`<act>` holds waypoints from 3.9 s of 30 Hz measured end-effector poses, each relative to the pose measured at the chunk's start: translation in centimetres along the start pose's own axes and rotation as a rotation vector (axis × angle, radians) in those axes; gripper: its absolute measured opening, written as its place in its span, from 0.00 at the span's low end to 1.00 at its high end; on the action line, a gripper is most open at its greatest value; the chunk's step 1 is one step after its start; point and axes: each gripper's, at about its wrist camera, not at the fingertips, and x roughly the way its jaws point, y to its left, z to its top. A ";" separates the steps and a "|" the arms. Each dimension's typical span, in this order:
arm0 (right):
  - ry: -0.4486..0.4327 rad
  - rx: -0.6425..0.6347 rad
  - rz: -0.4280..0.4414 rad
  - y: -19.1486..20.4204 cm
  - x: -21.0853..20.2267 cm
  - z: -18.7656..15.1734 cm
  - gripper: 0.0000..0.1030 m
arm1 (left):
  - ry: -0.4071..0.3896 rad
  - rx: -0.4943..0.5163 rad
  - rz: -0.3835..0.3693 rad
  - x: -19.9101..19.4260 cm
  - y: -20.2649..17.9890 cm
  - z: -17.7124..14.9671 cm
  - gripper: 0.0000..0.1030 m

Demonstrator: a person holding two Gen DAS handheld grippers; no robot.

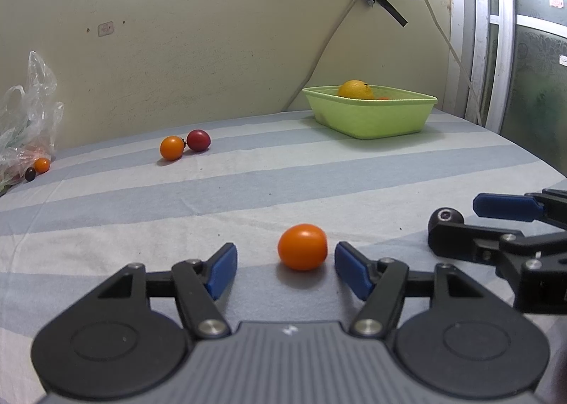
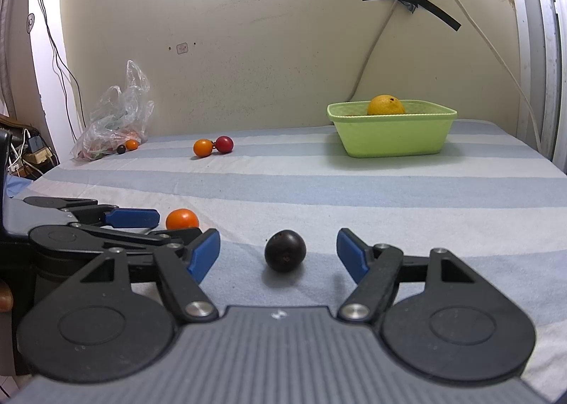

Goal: Organize fruits

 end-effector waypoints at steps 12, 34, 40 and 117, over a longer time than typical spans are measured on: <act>0.003 -0.005 -0.005 0.2 0.1 -0.1 0.73 | -0.017 0.006 -0.034 -0.3 -0.1 -0.2 0.61; 0.108 -0.079 -0.028 0.3 2.0 1.0 0.27 | 0.032 0.033 -0.162 1.1 -0.3 2.3 0.29; 0.022 -0.043 -0.035 -3.0 3.4 6.0 0.28 | -0.013 0.037 -0.271 3.4 -0.7 9.4 0.30; 0.151 0.105 0.022 -4.5 4.4 4.4 0.33 | 0.060 0.249 -0.277 4.9 -3.1 4.2 0.35</act>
